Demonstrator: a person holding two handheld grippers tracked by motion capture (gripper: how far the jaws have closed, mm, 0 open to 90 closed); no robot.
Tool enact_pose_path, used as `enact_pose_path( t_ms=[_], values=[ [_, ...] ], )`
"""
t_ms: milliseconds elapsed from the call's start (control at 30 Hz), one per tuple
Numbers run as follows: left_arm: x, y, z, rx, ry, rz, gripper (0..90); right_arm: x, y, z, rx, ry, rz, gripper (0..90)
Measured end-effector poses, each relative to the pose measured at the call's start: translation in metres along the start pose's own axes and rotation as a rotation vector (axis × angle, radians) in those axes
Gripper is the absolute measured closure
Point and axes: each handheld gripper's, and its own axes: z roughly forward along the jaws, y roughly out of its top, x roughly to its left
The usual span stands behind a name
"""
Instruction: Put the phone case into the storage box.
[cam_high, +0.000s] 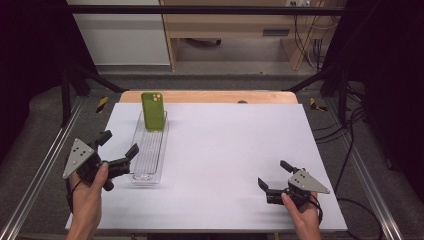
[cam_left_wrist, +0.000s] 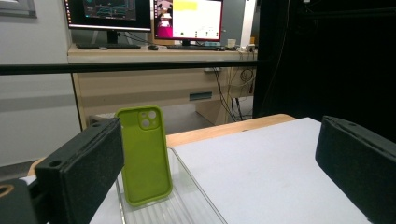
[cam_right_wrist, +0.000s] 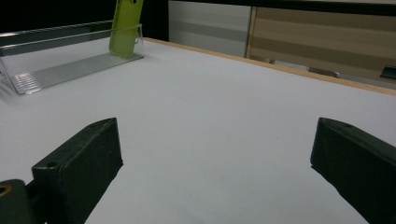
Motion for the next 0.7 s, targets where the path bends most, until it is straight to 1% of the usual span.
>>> enact_pose_path(
  t_ms=[100,267,400,467,600,633,700],
  values=[
    [0.003,0.0,-0.002,-0.005,-0.001,0.015,1.0,0.0,0.0,0.0,0.0,-0.001,0.0,2.3],
    [0.008,-0.002,-0.009,-0.012,0.009,0.022,1.1,0.0,0.0,-0.001,-0.003,-0.003,0.0,2.3],
    [0.011,-0.007,-0.015,-0.011,0.02,0.015,1.0,0.0,0.0,-0.001,-0.002,-0.002,-0.005,2.3],
    [0.013,-0.012,-0.017,-0.012,0.02,0.005,1.1,0.0,0.0,-0.001,-0.004,-0.001,-0.006,2.3],
    [0.017,-0.022,-0.021,-0.01,0.036,0.0,1.1,0.0,0.0,-0.001,-0.007,-0.001,-0.005,2.3],
    [0.018,-0.025,-0.022,-0.008,0.033,-0.009,1.1,0.0,0.0,-0.002,-0.008,-0.002,-0.006,2.3],
    [0.02,-0.029,-0.024,-0.009,0.04,-0.01,1.1,0.0,0.0,-0.002,-0.01,-0.004,-0.005,2.3]
  ],
)
